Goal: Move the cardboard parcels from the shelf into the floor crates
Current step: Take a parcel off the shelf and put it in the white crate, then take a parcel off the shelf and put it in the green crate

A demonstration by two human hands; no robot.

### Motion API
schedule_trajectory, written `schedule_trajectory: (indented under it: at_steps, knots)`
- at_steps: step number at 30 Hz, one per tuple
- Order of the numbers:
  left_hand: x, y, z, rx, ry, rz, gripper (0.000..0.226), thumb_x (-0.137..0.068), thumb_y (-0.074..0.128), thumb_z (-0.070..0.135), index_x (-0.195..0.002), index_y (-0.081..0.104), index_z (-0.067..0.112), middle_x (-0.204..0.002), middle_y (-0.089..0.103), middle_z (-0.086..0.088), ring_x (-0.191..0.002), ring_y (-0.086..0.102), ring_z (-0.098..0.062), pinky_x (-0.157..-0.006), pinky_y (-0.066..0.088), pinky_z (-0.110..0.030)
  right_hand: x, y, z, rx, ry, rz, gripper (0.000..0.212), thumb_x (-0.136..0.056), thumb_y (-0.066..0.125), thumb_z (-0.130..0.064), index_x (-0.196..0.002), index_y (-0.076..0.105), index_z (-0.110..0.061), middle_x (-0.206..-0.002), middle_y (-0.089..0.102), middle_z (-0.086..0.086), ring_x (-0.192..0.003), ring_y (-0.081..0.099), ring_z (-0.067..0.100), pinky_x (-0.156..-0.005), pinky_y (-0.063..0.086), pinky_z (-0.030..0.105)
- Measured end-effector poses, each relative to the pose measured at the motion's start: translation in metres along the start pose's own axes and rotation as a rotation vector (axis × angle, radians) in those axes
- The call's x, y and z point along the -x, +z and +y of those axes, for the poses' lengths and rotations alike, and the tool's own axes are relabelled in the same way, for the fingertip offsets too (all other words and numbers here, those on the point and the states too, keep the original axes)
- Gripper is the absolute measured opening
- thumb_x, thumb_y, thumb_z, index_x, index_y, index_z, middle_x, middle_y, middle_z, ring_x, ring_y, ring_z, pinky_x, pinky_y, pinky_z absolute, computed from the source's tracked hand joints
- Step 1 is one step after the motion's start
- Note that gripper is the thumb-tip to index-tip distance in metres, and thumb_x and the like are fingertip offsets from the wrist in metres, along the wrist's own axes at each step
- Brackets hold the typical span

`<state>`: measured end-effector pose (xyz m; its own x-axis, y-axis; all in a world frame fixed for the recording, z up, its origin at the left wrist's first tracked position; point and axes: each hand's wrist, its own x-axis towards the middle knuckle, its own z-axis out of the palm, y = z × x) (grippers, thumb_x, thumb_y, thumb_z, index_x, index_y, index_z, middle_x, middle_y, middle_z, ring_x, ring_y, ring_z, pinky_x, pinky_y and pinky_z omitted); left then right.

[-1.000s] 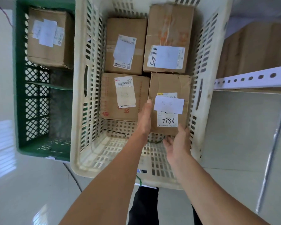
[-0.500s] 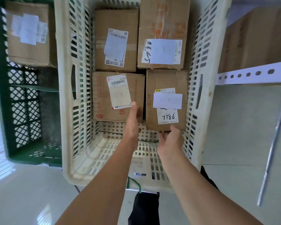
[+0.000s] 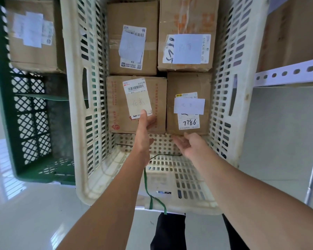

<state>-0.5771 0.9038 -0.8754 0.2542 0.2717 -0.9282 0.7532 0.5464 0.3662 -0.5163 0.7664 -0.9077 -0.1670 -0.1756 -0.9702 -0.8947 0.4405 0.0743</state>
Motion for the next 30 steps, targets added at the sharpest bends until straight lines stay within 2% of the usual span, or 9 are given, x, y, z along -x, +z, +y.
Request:
schedule_trajectory:
  at_steps: [4, 8, 12, 14, 16, 19, 22, 25, 30]
  knots:
    - [-0.001, -0.003, -0.001, -0.010, 0.018, -0.020, 0.078, -0.108, 0.024, 0.072, -0.150, 0.062, 0.018, -0.148, 0.065, 0.003, -0.142, 0.053, -0.013, -0.118, 0.032, -0.050, -0.015, 0.006, 0.000, -0.059, -0.011, -0.073, 0.008, -0.105, 0.052, 0.008, -0.103, 0.058, 0.002, -0.141, 0.060, 0.020, -0.137, 0.056, 0.035, -0.114, 0.050, 0.049]
    - [0.005, -0.007, 0.001, -0.057, 0.033, -0.053, 0.078, -0.108, 0.022, 0.073, -0.154, 0.058, 0.020, -0.153, 0.062, 0.005, -0.143, 0.052, -0.010, -0.114, 0.034, -0.046, -0.013, 0.004, 0.001, 0.001, -0.016, -0.055, 0.007, -0.105, 0.052, 0.003, -0.105, 0.058, -0.001, -0.141, 0.061, 0.016, -0.131, 0.058, 0.031, -0.115, 0.049, 0.046]
    - [0.024, -0.014, 0.011, -0.095, 0.060, -0.055, 0.076, -0.110, 0.021, 0.070, -0.154, 0.057, 0.020, -0.158, 0.056, 0.002, -0.144, 0.046, -0.013, -0.119, 0.034, -0.050, 0.016, -0.014, -0.001, 0.114, -0.087, -0.030, 0.039, -0.105, 0.052, -0.005, -0.144, 0.054, -0.007, -0.156, 0.050, 0.015, -0.144, 0.049, 0.033, -0.123, 0.039, 0.047]
    - [0.041, -0.020, 0.021, -0.097, 0.075, -0.061, 0.077, -0.109, 0.021, 0.071, -0.155, 0.056, 0.020, -0.161, 0.054, 0.002, -0.148, 0.044, -0.015, -0.123, 0.033, -0.053, 0.040, -0.022, -0.002, 0.112, -0.138, -0.090, 0.044, -0.105, 0.050, -0.006, -0.149, 0.051, -0.005, -0.161, 0.047, 0.017, -0.150, 0.045, 0.032, -0.124, 0.039, 0.045]
    - [0.064, -0.026, 0.034, -0.091, 0.113, -0.067, 0.079, -0.107, 0.021, 0.074, -0.155, 0.055, 0.021, -0.162, 0.053, 0.002, -0.151, 0.042, -0.016, -0.126, 0.032, -0.055, 0.069, -0.031, -0.003, 0.076, -0.219, -0.096, 0.047, -0.105, 0.053, -0.007, -0.152, 0.049, -0.008, -0.163, 0.044, 0.014, -0.153, 0.041, 0.027, -0.124, 0.037, 0.043]
    - [0.107, -0.030, 0.060, -0.084, 0.204, -0.105, 0.092, -0.097, 0.023, 0.085, -0.160, 0.050, 0.024, -0.165, 0.049, 0.004, -0.154, 0.039, -0.016, -0.128, 0.030, -0.054, 0.123, -0.041, -0.004, 0.096, -0.419, -0.271, 0.058, -0.110, 0.052, -0.023, -0.164, 0.033, -0.012, -0.170, 0.036, 0.007, -0.157, 0.033, 0.023, -0.127, 0.028, 0.043]
    - [0.161, -0.027, 0.089, -0.078, 0.282, -0.162, 0.095, -0.090, 0.024, 0.088, -0.162, 0.045, 0.031, -0.169, 0.044, 0.009, -0.157, 0.035, -0.013, -0.131, 0.025, -0.055, 0.189, -0.049, -0.007, 0.221, -0.641, -0.418, 0.059, -0.112, 0.045, -0.044, -0.165, 0.034, -0.020, -0.171, 0.035, -0.003, -0.156, 0.034, 0.013, -0.127, 0.029, 0.035]
    - [0.226, -0.019, 0.118, -0.099, 0.351, -0.214, 0.098, -0.086, 0.026, 0.094, -0.163, 0.043, 0.036, -0.169, 0.042, 0.014, -0.158, 0.033, -0.010, -0.132, 0.022, -0.058, 0.262, -0.063, -0.010, 0.277, -0.807, -0.513, 0.060, -0.111, 0.036, -0.053, -0.165, 0.032, -0.027, -0.171, 0.033, -0.011, -0.155, 0.032, 0.006, -0.129, 0.025, 0.034]
    - [0.341, -0.001, 0.157, -0.124, 0.463, -0.288, 0.092, -0.091, 0.024, 0.089, -0.165, 0.039, 0.036, -0.171, 0.040, 0.013, -0.158, 0.033, -0.009, -0.131, 0.023, -0.056, 0.384, -0.102, -0.013, 0.294, -0.969, -0.632, 0.081, -0.094, 0.036, -0.070, -0.165, 0.030, -0.031, -0.171, 0.031, -0.016, -0.155, 0.031, 0.002, -0.128, 0.023, 0.030]
